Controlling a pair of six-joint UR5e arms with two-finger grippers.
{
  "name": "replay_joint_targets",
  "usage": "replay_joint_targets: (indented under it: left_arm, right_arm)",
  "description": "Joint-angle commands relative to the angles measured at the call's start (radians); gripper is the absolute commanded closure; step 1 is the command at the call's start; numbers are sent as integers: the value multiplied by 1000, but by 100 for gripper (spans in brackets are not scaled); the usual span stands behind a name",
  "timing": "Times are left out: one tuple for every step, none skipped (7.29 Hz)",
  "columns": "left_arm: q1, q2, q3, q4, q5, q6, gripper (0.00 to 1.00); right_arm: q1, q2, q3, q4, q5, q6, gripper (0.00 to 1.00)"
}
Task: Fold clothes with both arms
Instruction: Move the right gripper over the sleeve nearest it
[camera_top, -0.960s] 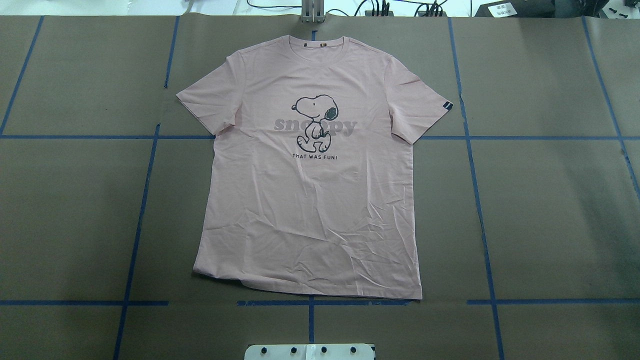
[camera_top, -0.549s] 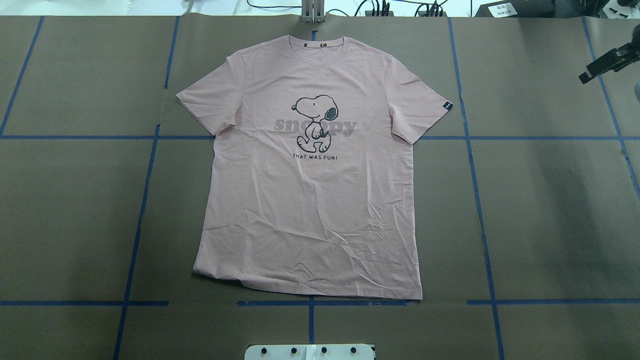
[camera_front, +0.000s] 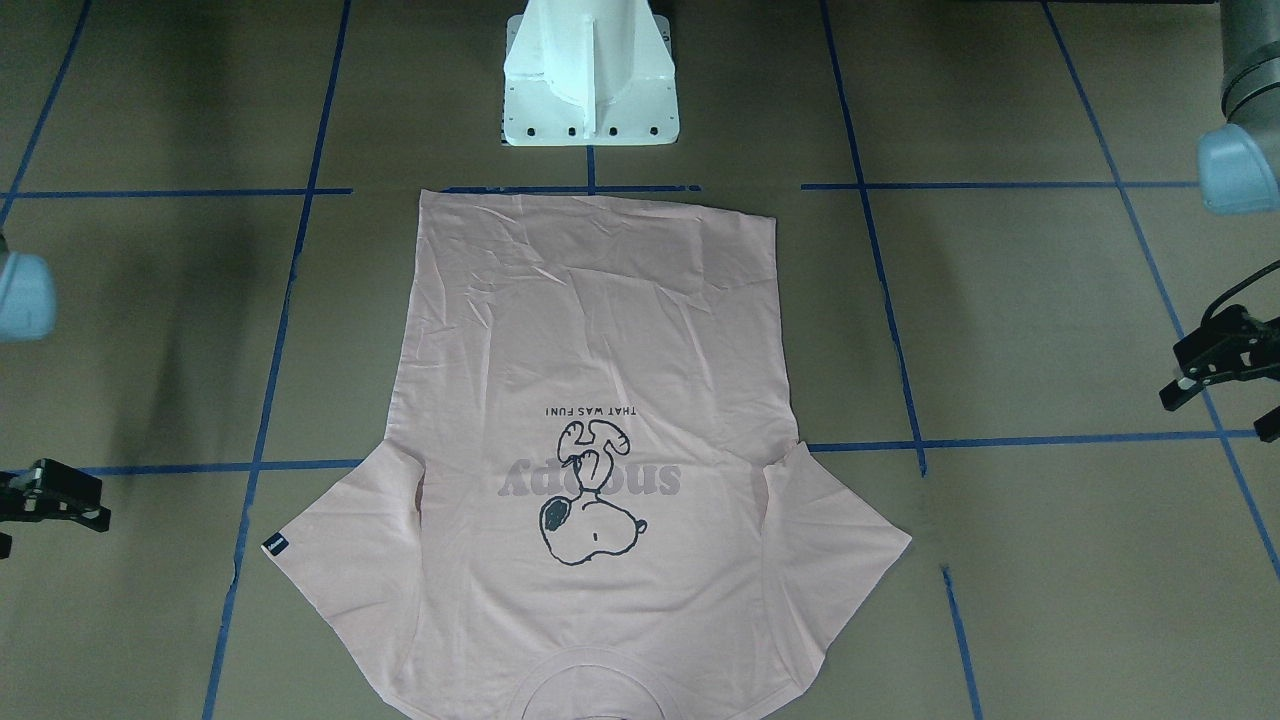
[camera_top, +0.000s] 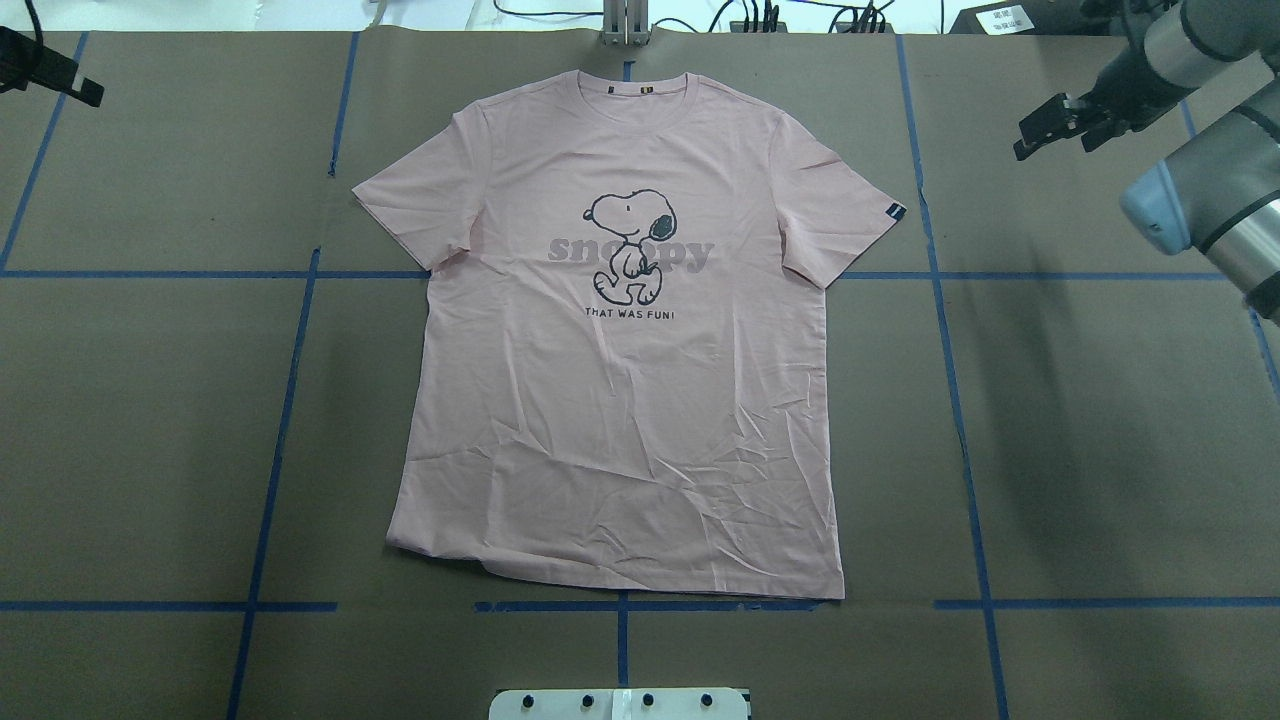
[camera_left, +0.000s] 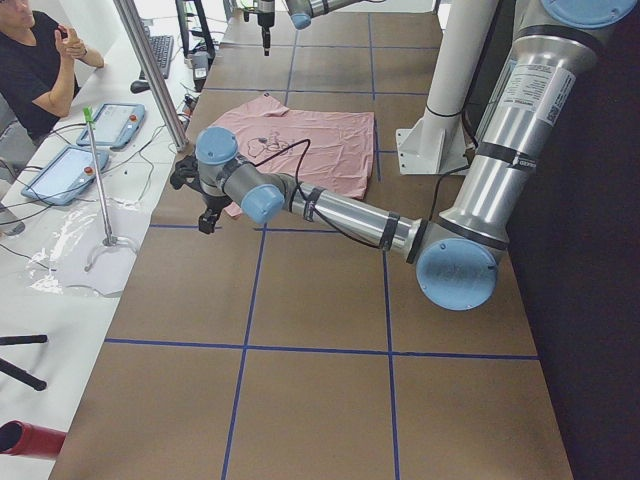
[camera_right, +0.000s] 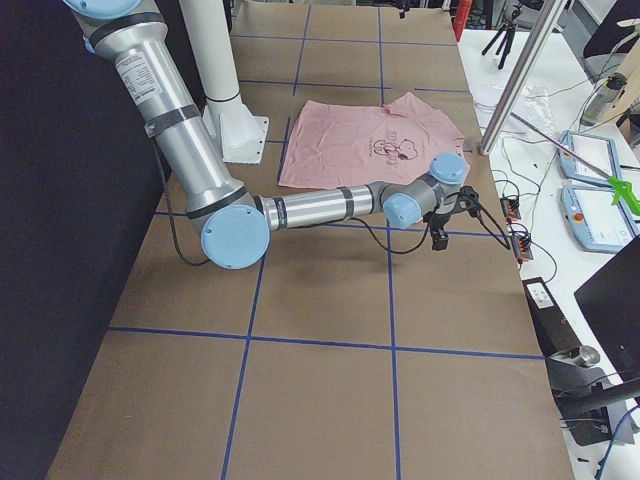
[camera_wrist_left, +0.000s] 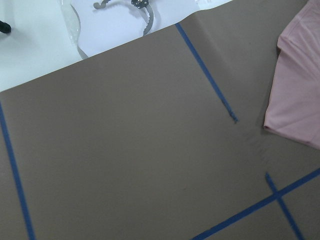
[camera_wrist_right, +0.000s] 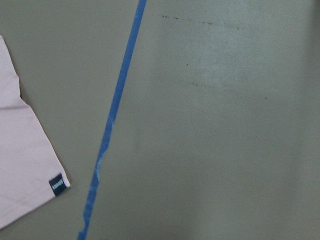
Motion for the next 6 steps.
replay_joint_targets:
  left_arm:
    - [25, -38, 32, -49, 3, -36, 0]
    - [26, -30, 33, -84, 6, -54, 0]
    - [26, -29, 33, -92, 9, -76, 0]
    - [27, -30, 33, -93, 27, -79, 0]
    - [29, -30, 33, -93, 27, -79, 0]
    - [29, -29, 30, -93, 26, -79, 0]
  right_arm:
    - [-91, 57, -7, 29, -56, 229, 0]
    - [-137, 67, -10, 29, -135, 315, 0]
    - [-196, 72, -11, 31, -198, 325, 0]
    - [-207, 93, -36, 31, -229, 323, 0]
    - [-218, 138, -100, 50, -237, 323, 0]
    - [-218, 149, -154, 110, -237, 323, 0]
